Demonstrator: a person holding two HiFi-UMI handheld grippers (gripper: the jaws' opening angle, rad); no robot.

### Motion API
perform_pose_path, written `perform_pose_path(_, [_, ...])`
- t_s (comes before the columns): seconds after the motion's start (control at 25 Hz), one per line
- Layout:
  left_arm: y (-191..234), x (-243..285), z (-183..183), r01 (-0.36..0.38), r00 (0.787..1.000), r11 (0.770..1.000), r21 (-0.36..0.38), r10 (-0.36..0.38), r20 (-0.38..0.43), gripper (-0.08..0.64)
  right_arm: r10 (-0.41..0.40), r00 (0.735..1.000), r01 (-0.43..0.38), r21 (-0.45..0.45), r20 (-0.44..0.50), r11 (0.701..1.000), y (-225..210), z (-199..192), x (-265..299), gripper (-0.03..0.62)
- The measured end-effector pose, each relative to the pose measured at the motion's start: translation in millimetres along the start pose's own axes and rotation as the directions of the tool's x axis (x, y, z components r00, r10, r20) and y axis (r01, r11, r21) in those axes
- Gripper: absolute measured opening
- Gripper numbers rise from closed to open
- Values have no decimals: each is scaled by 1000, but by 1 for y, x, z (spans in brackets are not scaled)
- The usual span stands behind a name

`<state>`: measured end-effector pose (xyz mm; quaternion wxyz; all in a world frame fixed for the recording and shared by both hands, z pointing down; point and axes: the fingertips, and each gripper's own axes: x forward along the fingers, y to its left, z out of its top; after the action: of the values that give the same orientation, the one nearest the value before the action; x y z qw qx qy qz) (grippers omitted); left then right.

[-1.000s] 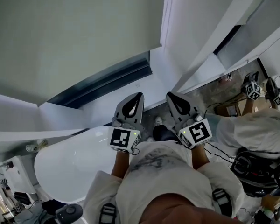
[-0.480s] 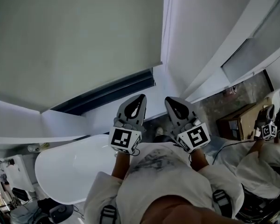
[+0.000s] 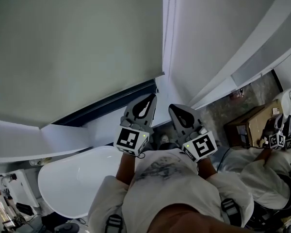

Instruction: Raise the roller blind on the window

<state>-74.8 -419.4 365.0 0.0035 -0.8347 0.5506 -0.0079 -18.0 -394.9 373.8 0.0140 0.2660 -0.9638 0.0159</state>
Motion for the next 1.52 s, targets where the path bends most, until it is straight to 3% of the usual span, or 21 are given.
perform_pose_path(0.12, [0,18,7,50,999,998,25,-51,16,9,-47,999,47,-3,-6,999,-9,-1,1,61])
perform_pose_path(0.56, [31,55,8,199,980,980,-14,-199,16,9,-196,980,196,-6,-36,981,-14,-4,34,61])
perform_pose_path(1.04, [77,98,-3,267,964,964,-3,-267,17,57,-290,954,289,-22,-79,957,-26,-8,72,61])
perform_pose_path(1.52, [109,119,-15,302,953,953,-21,-301,24,69,-320,945,318,-48,-60,947,-26,-10,105,61])
